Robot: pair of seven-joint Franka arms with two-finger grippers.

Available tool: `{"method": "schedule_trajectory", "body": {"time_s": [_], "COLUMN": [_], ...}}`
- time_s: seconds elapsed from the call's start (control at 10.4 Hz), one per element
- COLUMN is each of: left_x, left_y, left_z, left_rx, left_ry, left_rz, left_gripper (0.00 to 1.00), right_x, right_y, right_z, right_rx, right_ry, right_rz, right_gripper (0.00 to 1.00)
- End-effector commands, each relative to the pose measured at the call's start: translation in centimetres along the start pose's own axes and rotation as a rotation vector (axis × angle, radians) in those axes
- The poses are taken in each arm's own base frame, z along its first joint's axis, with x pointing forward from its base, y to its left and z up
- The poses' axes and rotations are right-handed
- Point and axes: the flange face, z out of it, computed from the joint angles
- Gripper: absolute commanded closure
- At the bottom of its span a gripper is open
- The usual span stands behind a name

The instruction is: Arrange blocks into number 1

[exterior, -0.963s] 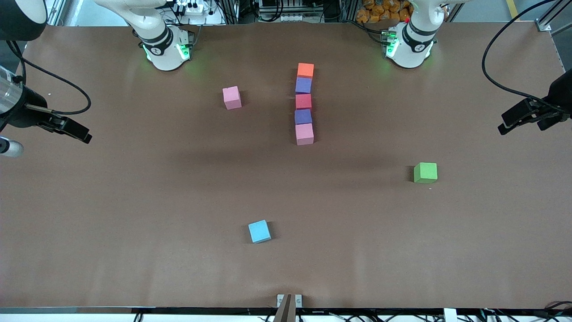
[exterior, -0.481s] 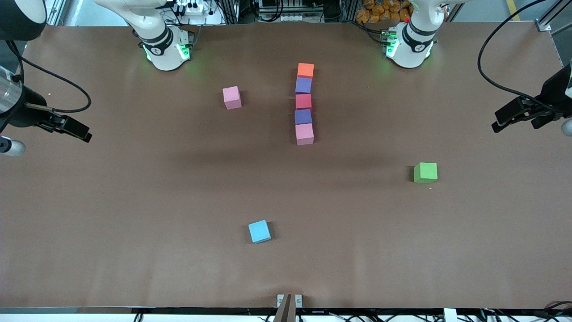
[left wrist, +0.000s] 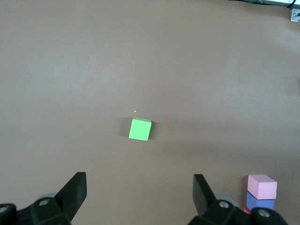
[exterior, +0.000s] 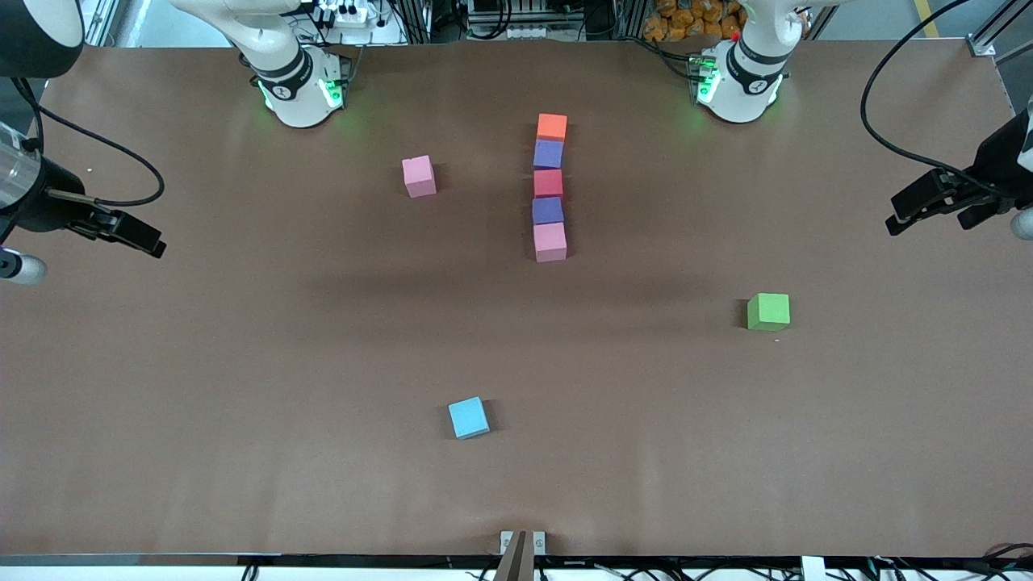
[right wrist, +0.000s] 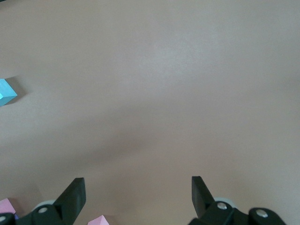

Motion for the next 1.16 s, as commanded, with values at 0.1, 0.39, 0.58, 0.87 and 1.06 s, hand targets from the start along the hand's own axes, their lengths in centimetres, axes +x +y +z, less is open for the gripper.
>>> {"method": "schedule_trajectory", "body": {"time_s": [0.1,0.39,0.58,0.87,1.06], "left_x": [-0.6,-0.7,-0.7,-0.9,-1.0], "left_y": [-0.4,-0.5,-0.5,0.2,0.7], "left_z": [-0.9,-0.7,-0.6,-0.4,-0.3], "left_rx": [0.046,0.049,0.050,0.050,0.048], "left_ry": [0.006,-0.003,-0.006,-0.017,-0.019], "left_rz": [0.025,0.025,0.027,0.048,0.111], "left_gripper": [0.00,0.00,0.00,0.00,0.00], "right_x": [0.0,-0.8,-1.0,-1.1,-1.2], "right_y": [0.3,-0.1,-0.3,-0.7,-0.9], "right_z": [0.2,0.8,0.9,0.9,0.9], "right_rx": [-0.007,-0.025,-0.024,-0.026,-0.026], "right_ry": [-0.015,-0.073,-0.083,-0.087,-0.087], "right_rz": [-0.010,-0.012,-0.017,-0.025,-0.028], "right_gripper": [0.00,0.00,0.00,0.00,0.00]}}
